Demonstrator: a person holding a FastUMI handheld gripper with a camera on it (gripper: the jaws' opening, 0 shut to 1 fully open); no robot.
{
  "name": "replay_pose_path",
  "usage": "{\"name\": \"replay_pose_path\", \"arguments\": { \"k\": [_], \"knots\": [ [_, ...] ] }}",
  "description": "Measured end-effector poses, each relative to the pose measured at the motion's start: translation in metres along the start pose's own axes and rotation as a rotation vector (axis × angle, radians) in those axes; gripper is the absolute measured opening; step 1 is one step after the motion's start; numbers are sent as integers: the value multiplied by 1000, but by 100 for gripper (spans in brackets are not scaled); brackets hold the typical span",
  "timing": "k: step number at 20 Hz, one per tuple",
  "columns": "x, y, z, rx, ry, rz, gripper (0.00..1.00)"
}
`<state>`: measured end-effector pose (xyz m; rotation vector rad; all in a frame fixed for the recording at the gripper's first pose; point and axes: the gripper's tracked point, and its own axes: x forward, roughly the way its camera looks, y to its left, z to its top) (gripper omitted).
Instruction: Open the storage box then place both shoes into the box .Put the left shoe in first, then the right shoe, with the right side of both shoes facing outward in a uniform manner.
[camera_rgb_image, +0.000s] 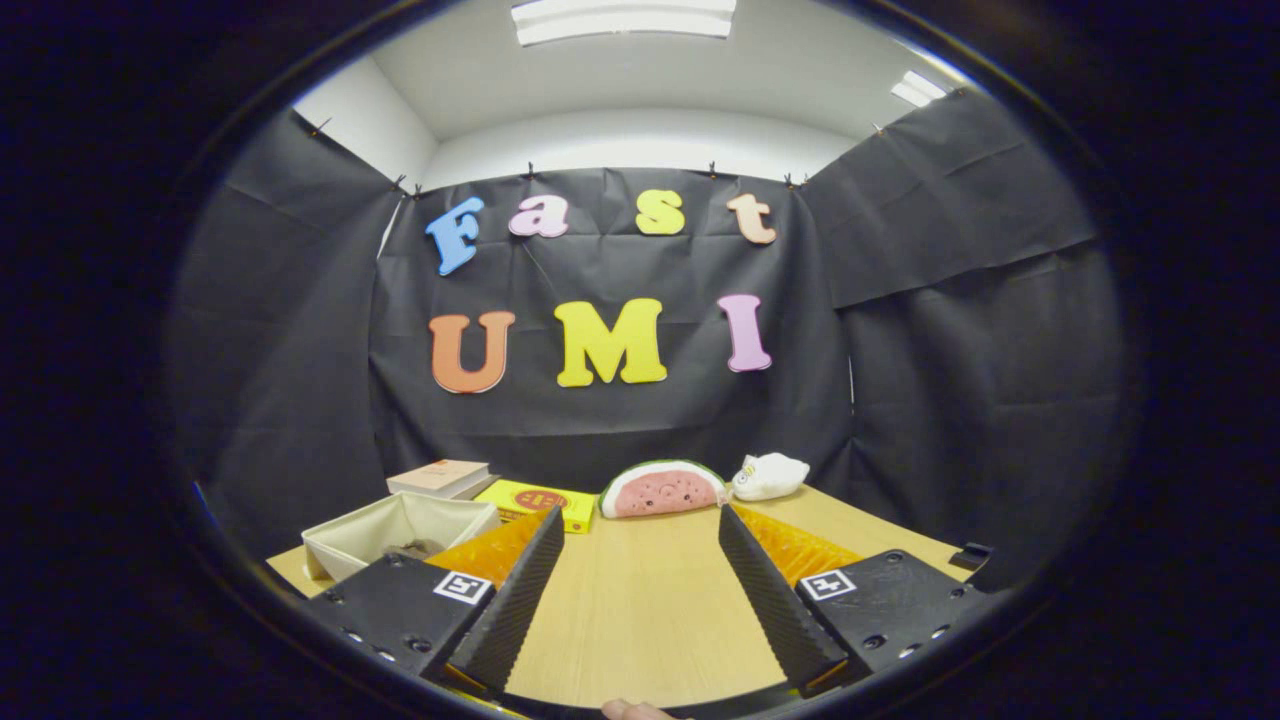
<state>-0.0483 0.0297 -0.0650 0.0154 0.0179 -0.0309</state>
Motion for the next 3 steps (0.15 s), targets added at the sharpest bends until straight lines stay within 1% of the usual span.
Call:
{"name": "replay_pose_path", "arguments": {
  "k": [3],
  "knots": [
    [1,3,-3,-6,6,9,96]
  ]
}}
